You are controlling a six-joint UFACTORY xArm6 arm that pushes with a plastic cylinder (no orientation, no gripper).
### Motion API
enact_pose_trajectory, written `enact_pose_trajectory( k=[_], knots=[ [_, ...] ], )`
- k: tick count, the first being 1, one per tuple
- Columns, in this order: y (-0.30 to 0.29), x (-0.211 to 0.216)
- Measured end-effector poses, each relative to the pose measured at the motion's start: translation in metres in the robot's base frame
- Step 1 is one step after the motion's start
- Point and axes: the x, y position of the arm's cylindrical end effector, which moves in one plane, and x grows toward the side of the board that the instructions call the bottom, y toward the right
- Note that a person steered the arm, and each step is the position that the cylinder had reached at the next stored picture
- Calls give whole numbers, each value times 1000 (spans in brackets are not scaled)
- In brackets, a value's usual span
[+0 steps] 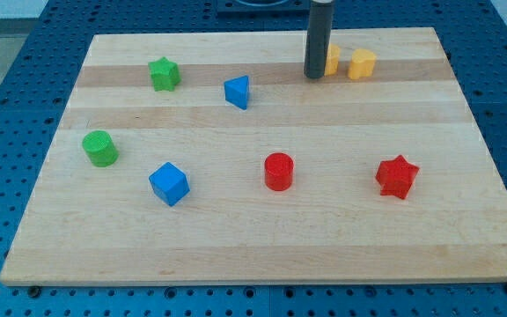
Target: Slide the red star towards the top right of the board
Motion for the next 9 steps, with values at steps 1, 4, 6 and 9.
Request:
enact_pose_trajectory(
  k=[1,4,6,9],
  knots=[
    [29,-14],
    [60,46],
    [100,35],
    [160,258]
  ],
)
